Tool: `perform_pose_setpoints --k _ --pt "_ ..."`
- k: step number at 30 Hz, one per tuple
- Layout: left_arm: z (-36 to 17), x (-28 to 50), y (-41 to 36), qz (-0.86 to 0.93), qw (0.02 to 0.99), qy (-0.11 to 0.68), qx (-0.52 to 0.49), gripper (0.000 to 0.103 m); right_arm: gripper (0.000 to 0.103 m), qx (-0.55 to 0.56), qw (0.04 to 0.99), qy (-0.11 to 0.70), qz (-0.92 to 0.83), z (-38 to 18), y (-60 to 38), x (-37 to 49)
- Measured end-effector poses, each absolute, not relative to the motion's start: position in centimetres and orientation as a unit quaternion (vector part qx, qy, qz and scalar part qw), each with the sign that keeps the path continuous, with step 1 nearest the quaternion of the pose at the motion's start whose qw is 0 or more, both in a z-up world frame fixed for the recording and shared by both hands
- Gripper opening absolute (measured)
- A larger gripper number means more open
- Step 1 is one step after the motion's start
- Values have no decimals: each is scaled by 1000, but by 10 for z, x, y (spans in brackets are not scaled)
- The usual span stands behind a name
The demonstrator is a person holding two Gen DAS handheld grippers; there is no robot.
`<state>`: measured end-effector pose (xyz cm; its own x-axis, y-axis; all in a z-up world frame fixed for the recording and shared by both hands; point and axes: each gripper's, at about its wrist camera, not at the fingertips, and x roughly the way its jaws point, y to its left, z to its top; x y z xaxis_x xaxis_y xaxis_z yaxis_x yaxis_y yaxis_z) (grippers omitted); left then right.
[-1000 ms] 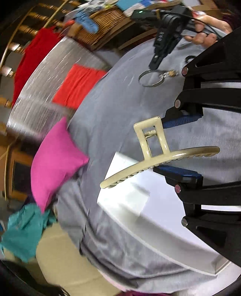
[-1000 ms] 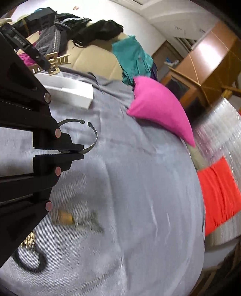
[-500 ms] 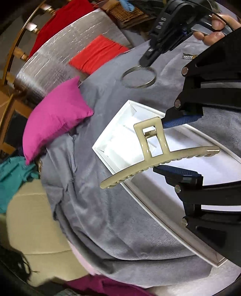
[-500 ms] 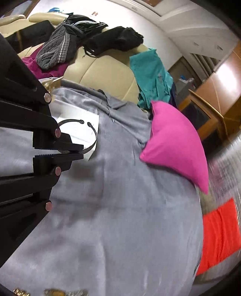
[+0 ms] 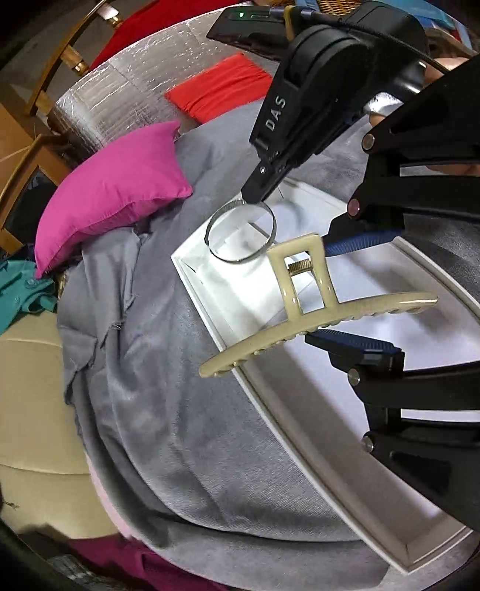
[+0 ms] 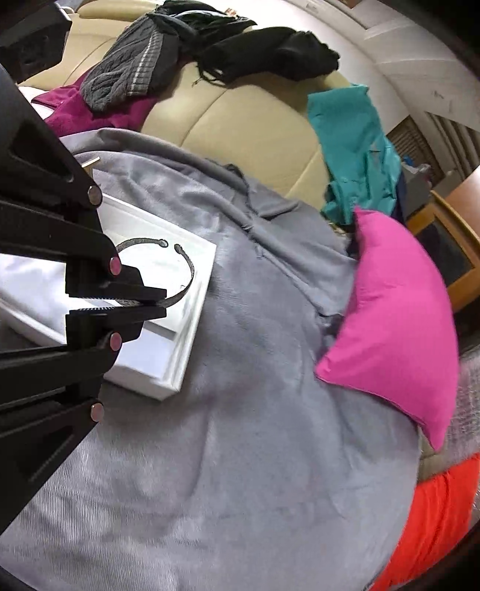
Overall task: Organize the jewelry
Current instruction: 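Carry the clip and keyring into the white tray and open both grippers, then move both grippers back over the remaining jewelry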
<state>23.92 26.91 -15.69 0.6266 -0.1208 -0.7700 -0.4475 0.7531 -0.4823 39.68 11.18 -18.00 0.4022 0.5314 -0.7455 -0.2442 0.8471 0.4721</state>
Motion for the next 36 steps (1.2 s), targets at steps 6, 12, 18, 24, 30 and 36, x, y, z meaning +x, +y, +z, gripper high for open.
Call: perform_pose_setpoints --k 6,12,18,24,30,36 --pt "-160 243 267 109 837 420 -334 42 4 134 821 505 228 -193 119 404" --pt "-168 250 270 88 824 433 -354 42 7 116 816 517 230 -196 129 409" --pt "-175 253 273 82 814 448 -361 41 20 125 805 524 250 -189 128 408" --pt "-160 247 268 72 828 436 -345 41 36 146 819 489 261 -161 100 390" --pt "-130 232 250 106 865 402 -282 41 36 153 847 451 235 -126 23 362" --pt "-101 218 200 94 906 369 -183 42 36 180 866 434 171 -113 -95 324"
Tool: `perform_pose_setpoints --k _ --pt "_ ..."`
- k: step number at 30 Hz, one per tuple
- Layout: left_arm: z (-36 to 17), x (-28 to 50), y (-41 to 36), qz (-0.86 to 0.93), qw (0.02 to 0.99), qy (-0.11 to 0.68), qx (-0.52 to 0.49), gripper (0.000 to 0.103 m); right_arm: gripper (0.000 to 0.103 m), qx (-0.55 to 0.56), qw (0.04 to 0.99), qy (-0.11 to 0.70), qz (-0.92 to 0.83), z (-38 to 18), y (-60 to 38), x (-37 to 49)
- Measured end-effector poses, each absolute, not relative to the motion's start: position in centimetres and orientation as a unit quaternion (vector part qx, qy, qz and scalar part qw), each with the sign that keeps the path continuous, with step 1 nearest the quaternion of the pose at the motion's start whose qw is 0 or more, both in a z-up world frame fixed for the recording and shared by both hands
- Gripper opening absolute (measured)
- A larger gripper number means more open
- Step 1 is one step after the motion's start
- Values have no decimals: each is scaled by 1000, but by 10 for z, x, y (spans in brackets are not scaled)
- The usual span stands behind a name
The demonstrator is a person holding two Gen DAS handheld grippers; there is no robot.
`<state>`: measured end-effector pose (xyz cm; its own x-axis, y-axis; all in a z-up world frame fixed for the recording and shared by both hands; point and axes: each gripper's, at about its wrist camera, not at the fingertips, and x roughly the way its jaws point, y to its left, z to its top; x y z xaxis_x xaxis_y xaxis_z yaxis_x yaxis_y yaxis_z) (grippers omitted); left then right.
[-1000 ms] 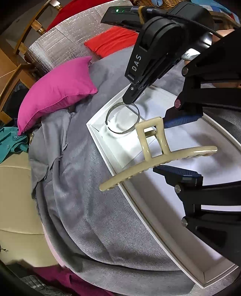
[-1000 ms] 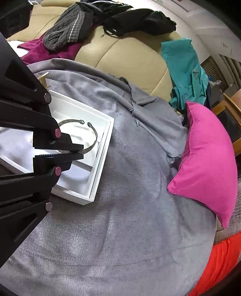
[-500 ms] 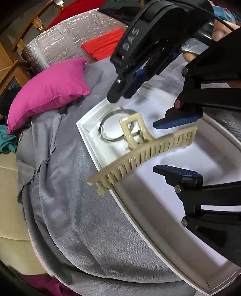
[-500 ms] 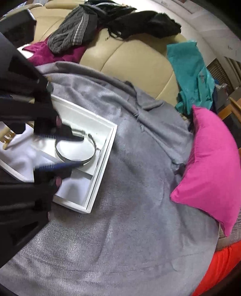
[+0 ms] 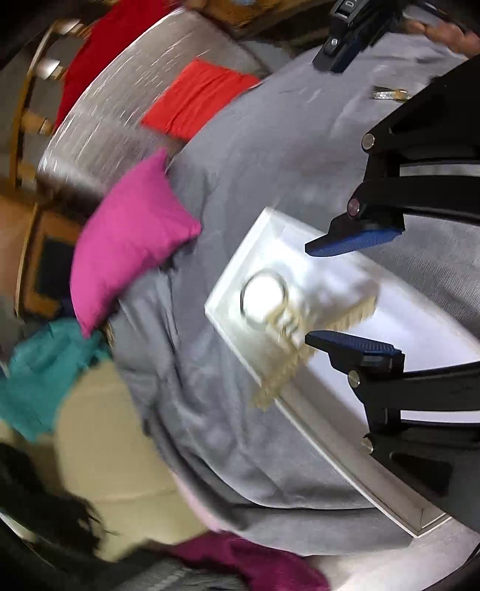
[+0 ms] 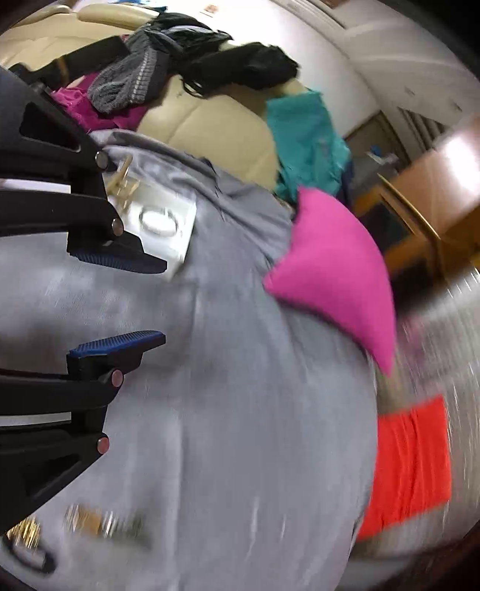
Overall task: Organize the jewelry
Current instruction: 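Move both grippers back over the remaining jewelry, then grasp the gold brooch with the left gripper while the right gripper grasps the black scrunchie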
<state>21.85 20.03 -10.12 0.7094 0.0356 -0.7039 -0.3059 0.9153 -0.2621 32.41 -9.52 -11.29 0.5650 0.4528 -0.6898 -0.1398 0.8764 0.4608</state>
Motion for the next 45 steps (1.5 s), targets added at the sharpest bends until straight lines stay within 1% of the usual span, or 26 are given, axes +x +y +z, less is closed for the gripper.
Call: perform_pose_setpoints --k 2,4,7,10,17,23,32,34,35,36,41,45 --pt "-96 216 175 67 915 368 -152 44 36 193 870 433 137 -115 -143 307" --pt "-95 216 149 37 918 373 -129 47 36 206 871 433 109 -116 -181 294" --pt "-95 216 109 -8 919 382 -95 48 35 241 866 432 78 -123 -233 272" --pt "-99 214 71 -41 917 392 -59 48 35 255 856 446 55 -134 -265 255" --pt "-120 221 19 -98 896 431 -30 48 35 231 832 502 44 -164 -289 237" --pt "-132 227 -1 -101 890 444 -21 48 35 227 811 537 47 -190 -297 237" --pt "-136 233 -20 -112 888 447 -9 48 36 207 798 563 53 -212 -289 247" --pt "-135 234 -24 -115 888 445 -4 48 30 193 807 556 53 -211 -287 246" --pt "-136 234 -26 -115 888 445 -2 48 18 185 809 556 51 -211 -287 246" --pt "-136 234 -27 -116 888 445 -1 48 11 180 811 555 46 -211 -287 245" --pt "-138 236 -33 -124 885 449 1 48 10 189 824 533 29 -203 -301 243" --pt "-138 234 -48 -150 883 445 17 48 10 217 832 511 6 -196 -320 243"
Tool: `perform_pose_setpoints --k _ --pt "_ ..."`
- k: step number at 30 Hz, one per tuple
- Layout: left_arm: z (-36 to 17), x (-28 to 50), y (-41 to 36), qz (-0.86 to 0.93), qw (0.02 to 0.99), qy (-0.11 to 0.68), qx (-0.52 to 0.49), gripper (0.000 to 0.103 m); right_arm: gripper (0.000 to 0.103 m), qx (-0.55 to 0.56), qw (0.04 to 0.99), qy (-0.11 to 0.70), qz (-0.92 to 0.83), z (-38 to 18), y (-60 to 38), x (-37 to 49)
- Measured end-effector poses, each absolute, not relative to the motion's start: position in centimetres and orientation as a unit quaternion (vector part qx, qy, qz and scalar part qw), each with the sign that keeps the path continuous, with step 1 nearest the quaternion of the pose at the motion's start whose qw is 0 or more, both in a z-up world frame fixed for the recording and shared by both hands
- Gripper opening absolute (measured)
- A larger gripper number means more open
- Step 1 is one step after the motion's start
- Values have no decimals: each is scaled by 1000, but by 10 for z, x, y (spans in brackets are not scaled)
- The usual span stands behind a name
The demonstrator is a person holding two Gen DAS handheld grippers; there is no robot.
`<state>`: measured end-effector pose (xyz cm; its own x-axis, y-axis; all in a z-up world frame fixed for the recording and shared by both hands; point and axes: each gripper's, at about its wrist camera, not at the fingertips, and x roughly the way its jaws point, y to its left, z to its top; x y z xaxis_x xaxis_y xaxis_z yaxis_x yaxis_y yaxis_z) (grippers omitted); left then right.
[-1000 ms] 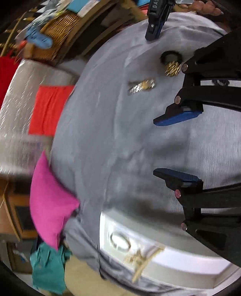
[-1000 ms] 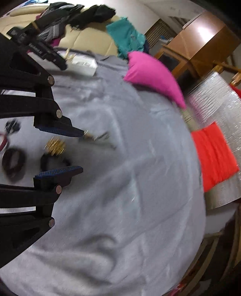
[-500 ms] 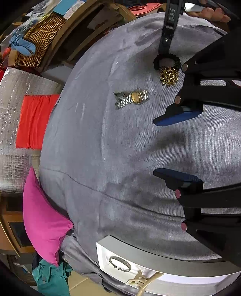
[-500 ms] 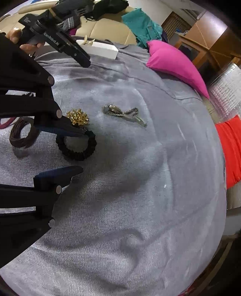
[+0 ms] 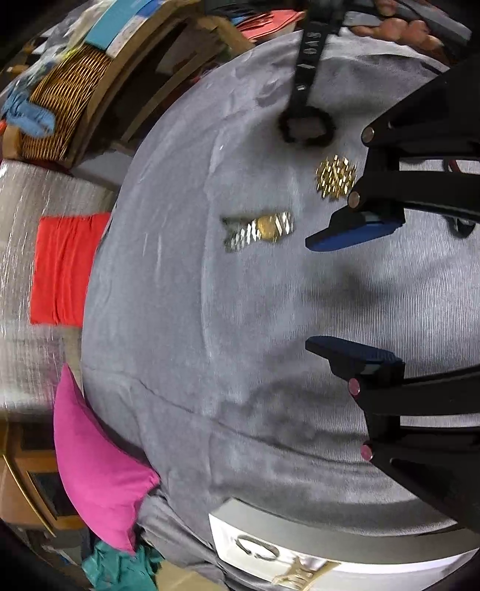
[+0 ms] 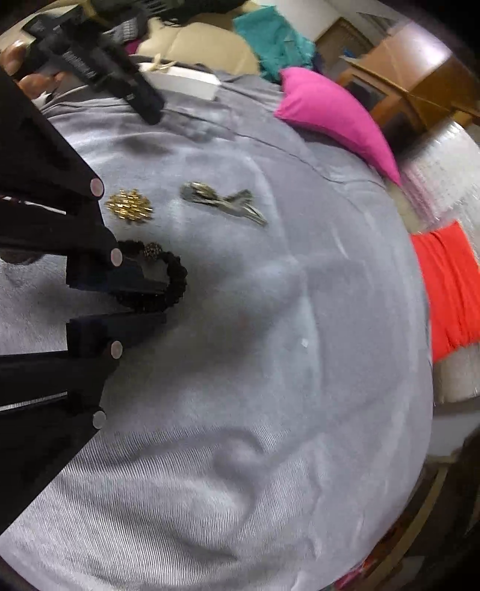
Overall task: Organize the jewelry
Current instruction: 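Grasp the gold brooch with the left gripper while the right gripper grasps the black scrunchie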
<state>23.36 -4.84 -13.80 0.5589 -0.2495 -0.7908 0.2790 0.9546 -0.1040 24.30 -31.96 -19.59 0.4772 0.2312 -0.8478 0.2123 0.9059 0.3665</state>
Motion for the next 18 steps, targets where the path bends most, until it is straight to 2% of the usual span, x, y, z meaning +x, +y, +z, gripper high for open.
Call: perform_pose_setpoints --k 7,8,9,10,18 --pt "-144 225 -87 -225 862 452 40 49 10 243 828 505 1 -197 -334 244" --pt "-145 225 -92 -237 857 456 39 52 10 244 828 505 2 -197 -335 244" --pt "-147 226 -96 -243 853 460 37 60 10 247 828 504 4 -197 -335 244" --pt "-149 227 -100 -245 851 464 34 65 10 249 828 502 5 -196 -336 244" --pt "-169 233 -128 -258 830 494 40 66 10 257 824 504 16 -198 -339 244"
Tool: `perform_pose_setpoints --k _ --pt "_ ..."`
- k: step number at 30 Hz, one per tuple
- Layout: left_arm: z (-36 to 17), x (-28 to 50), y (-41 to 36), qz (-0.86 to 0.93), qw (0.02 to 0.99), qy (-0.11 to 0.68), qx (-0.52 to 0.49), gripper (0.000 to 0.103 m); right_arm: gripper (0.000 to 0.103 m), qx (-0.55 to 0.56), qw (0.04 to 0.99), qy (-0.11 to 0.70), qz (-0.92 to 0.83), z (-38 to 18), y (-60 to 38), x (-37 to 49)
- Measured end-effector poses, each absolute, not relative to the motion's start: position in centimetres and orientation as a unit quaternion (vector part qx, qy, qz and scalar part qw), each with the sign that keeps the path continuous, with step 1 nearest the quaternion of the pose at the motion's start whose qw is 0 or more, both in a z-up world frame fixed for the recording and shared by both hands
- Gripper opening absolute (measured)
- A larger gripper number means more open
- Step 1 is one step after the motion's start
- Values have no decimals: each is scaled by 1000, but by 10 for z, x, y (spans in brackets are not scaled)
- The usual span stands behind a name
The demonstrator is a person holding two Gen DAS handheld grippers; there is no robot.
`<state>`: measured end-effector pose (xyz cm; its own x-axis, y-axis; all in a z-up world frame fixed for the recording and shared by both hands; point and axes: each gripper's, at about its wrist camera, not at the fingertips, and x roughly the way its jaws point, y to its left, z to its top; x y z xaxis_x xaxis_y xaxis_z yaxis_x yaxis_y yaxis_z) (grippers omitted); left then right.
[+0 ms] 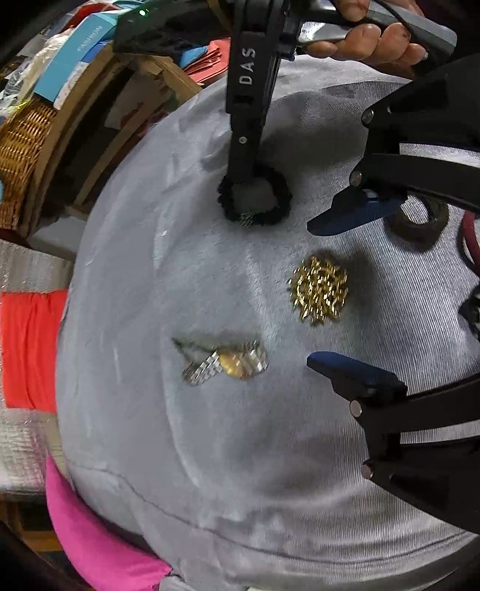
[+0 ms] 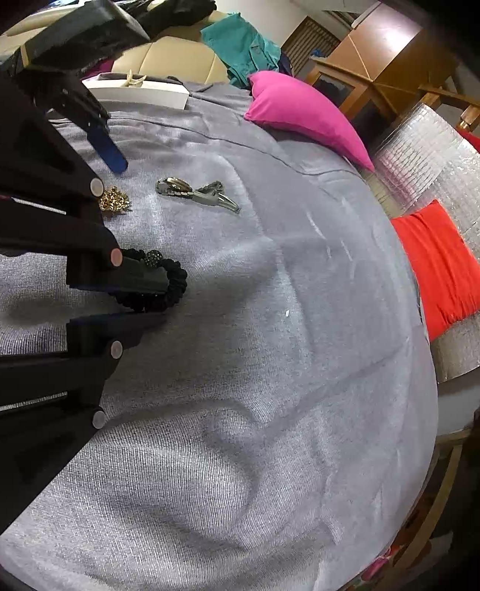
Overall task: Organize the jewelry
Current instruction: 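Grasp the gold brooch with the left gripper while the right gripper grasps the black scrunchie, then carry the brooch and scrunchie together toward the white tray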
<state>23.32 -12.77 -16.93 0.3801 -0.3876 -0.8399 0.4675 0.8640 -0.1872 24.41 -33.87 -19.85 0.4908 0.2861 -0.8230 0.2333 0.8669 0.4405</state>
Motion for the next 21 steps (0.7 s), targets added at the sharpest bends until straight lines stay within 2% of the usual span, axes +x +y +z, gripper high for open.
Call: perform_pose_setpoints --k 8,9,14,21 --pt "-174 236 -133 -248 837 486 43 66 10 263 822 505 23 -199 -339 244" --pt "-174 236 -134 -248 838 485 46 64 10 264 821 505 24 -199 -339 244" --pt "-175 234 -137 -246 842 476 62 40 10 262 822 504 27 -198 -337 245" --pt "-171 232 -136 -242 847 468 68 39 10 260 825 502 27 -197 -334 245"
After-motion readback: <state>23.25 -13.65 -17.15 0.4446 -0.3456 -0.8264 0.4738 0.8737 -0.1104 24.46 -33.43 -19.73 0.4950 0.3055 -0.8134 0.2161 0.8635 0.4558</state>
